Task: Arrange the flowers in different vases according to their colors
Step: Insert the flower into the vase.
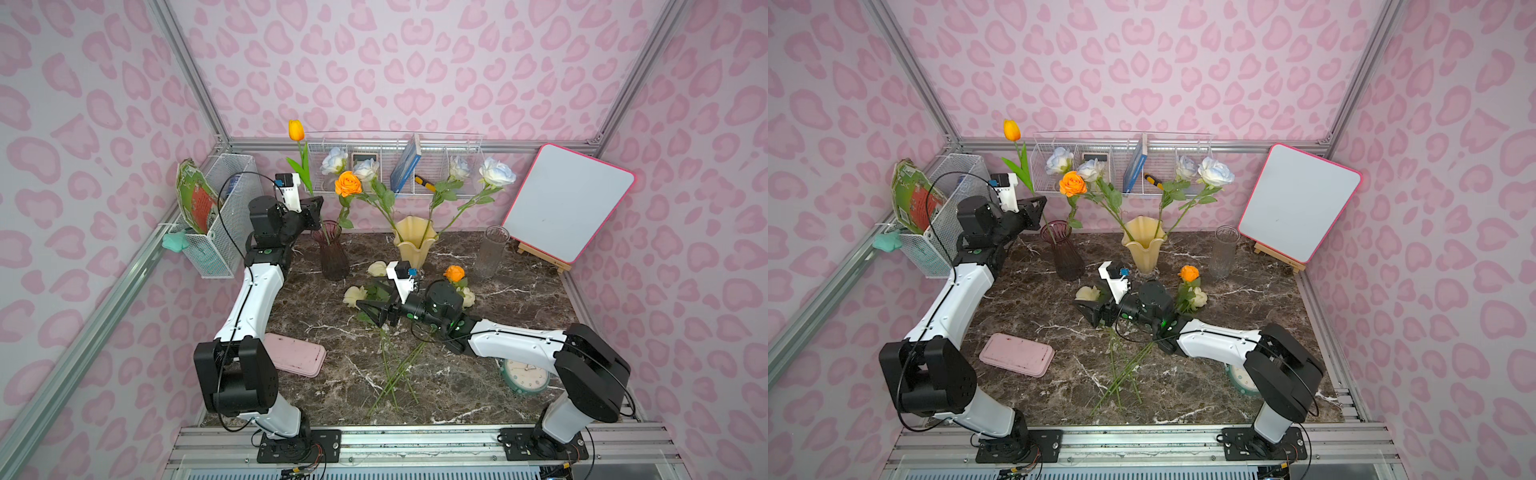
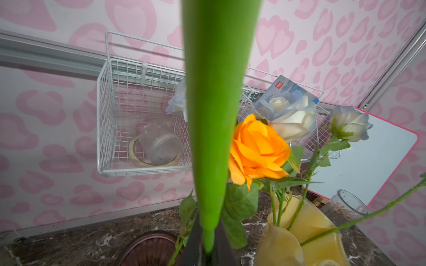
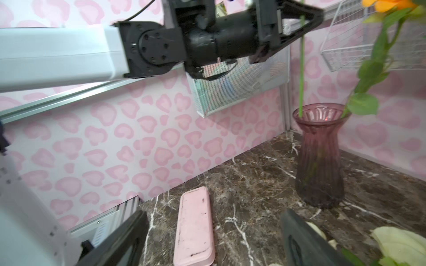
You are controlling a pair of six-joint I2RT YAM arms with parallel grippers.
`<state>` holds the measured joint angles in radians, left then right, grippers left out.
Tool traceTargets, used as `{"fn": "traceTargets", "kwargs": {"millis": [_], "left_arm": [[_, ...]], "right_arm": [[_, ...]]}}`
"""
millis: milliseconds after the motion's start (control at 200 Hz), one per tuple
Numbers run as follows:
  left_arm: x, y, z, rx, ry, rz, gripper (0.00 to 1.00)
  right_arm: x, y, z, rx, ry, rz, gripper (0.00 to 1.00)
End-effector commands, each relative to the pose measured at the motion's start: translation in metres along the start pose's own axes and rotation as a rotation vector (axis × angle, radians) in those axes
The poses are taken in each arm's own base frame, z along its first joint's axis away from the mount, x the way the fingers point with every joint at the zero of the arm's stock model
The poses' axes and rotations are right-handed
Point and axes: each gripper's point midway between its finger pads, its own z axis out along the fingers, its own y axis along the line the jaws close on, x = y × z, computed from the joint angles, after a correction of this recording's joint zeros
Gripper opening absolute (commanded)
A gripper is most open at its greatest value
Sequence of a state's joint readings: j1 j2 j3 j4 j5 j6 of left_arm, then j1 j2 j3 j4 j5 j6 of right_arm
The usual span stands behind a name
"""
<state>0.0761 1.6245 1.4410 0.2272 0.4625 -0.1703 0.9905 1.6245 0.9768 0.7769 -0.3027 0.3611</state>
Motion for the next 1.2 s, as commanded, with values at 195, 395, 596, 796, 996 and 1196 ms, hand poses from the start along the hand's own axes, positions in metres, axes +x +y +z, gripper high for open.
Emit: {"fn": "traceTargets", "kwargs": {"millis": [195,395,596,796,996,1196], "left_arm": [[-0.017,0.023,0.031,-0.084,-0.108,0.146,0.00],[0.010,0.032,0.045,-0.089,-0.088,0.154,0.00],[0.071,0.045,0.041,-0.143,-0.022,0.095,0.21],[0.090,0.049,0.035,-0.187,0.021,0.043,0.67],[0.053,0.024,0.004,-0.201,0.042,0.011,0.84],[0.022,-0.016,-0.047,-0.209,0.064,-0.005,0.88]], "right_arm": [[0.045,0.027,-0.034,-0.050,0.109,0.108,0.92],[0.080,0.015,-0.055,0.044,0.189,0.159,0.92],[0.107,-0.016,-0.055,0.244,0.372,0.111,0.91],[0.168,-0.026,-0.058,0.328,0.641,0.181,0.85],[0.189,-0.027,-0.060,0.415,0.751,0.210,0.78],[0.207,-0.034,-0.058,0.495,0.868,0.209,0.70]]}}
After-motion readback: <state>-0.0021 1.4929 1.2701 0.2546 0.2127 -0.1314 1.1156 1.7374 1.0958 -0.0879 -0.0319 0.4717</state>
